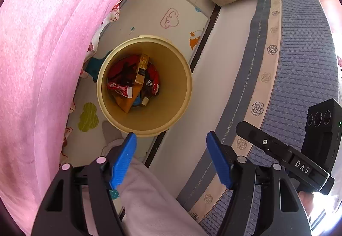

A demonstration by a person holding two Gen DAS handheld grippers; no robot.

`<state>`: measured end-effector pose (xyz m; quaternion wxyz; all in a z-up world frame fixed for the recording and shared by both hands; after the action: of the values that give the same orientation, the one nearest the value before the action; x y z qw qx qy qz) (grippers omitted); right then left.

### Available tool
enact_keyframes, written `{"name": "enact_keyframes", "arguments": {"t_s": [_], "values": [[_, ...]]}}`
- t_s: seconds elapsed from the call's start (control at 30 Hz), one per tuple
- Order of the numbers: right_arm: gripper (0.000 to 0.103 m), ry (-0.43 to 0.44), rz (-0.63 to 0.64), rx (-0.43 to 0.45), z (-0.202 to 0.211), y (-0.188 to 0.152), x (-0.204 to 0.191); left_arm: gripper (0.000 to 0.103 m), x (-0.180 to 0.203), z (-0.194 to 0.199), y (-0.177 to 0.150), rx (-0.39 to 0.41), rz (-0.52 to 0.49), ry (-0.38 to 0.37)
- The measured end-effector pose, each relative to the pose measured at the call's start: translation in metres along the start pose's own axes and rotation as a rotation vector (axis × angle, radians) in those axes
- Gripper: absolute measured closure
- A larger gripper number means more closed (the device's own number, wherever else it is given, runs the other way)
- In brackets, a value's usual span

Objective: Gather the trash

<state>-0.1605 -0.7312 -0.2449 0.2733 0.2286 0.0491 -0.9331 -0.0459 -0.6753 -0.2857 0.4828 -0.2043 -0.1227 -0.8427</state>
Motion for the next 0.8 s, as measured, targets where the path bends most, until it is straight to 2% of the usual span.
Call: {"name": "enact_keyframes", "arguments": {"t_s": [0.27,0.47,0.63,0.8], "values": [[0.067,-0.015,0.045,0.006,0.008,-0.002,-0.015,0.036,0.008,0.015,0.004,0.032,-0.011,-0.039],[0.067,-0.031,0.102,0.016,0.014,-0.005,-0.039,0.036,0.003,0.041,0.010,0.094,0.002,-0.077],[0.067,-0.032,0.186,0.017,0.013,-0.014,-0.080,0.036,-0.018,0.072,0.007,0.160,0.034,-0.098],[0.067,-0.013,0.288,-0.007,0.002,-0.041,-0.140,0.036,-0.068,0.115,-0.011,0.229,0.101,-0.097]]}}
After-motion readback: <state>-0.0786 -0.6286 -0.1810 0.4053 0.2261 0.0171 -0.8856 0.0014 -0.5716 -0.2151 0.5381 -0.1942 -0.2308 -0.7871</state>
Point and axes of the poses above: each gripper's, at about its wrist camera, not at the fingertips, and z roughly against the way its jaws point, x to its right, y to its top, the point moved 9 cm from there along -z, roughly the way its jaws point, and after that the axes turned 13 degrees about x, right-handed, at the moved point
